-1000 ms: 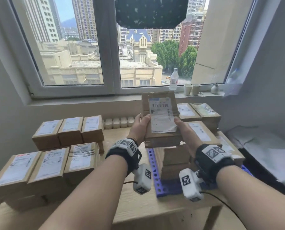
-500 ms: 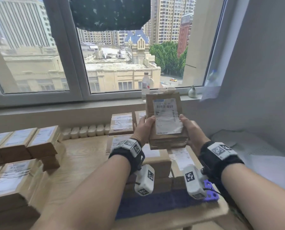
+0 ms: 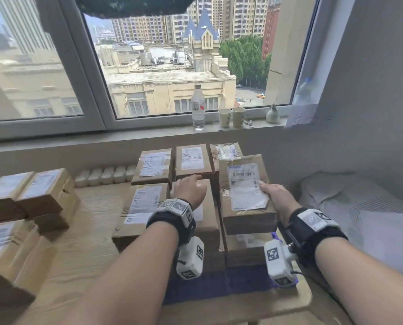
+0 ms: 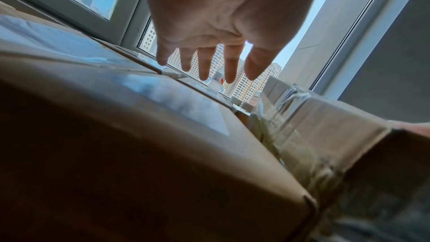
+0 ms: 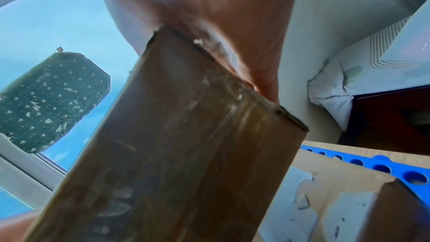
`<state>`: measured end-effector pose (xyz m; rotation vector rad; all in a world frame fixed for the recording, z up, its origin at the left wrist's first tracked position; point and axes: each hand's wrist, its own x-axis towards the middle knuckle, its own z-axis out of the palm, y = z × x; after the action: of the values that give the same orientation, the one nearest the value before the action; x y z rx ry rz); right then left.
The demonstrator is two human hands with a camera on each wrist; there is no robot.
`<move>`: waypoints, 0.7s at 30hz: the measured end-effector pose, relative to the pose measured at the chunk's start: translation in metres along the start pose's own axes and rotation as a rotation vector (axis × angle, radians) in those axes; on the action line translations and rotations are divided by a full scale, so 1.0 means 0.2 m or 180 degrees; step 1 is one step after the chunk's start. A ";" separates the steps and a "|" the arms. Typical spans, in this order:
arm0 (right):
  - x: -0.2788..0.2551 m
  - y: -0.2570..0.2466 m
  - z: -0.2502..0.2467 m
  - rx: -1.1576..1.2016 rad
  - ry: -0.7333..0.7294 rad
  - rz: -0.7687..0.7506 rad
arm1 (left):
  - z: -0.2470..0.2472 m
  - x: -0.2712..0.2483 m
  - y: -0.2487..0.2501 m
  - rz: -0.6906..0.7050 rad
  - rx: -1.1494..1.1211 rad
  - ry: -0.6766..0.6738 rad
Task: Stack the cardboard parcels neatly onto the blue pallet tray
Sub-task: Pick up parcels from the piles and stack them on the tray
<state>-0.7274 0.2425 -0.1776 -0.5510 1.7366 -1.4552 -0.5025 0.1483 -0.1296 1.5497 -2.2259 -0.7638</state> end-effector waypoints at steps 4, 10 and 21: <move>0.03 0.06 0.03 -0.0135 -0.0178 0.0236 | 0.07 0.01 -0.03 -0.0228 0.0336 -0.0212; 0.09 0.12 0.06 -0.0341 -0.0367 0.0381 | 0.09 -0.01 0.00 -0.0330 0.0863 -0.0389; 0.04 0.07 0.09 -0.0984 -0.0391 0.0540 | 0.13 -0.01 0.00 -0.0346 0.1148 -0.0358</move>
<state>-0.7158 0.2292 -0.1937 -0.6230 1.8722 -1.0213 -0.5168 0.1562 -0.1502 1.8450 -2.4843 -0.5072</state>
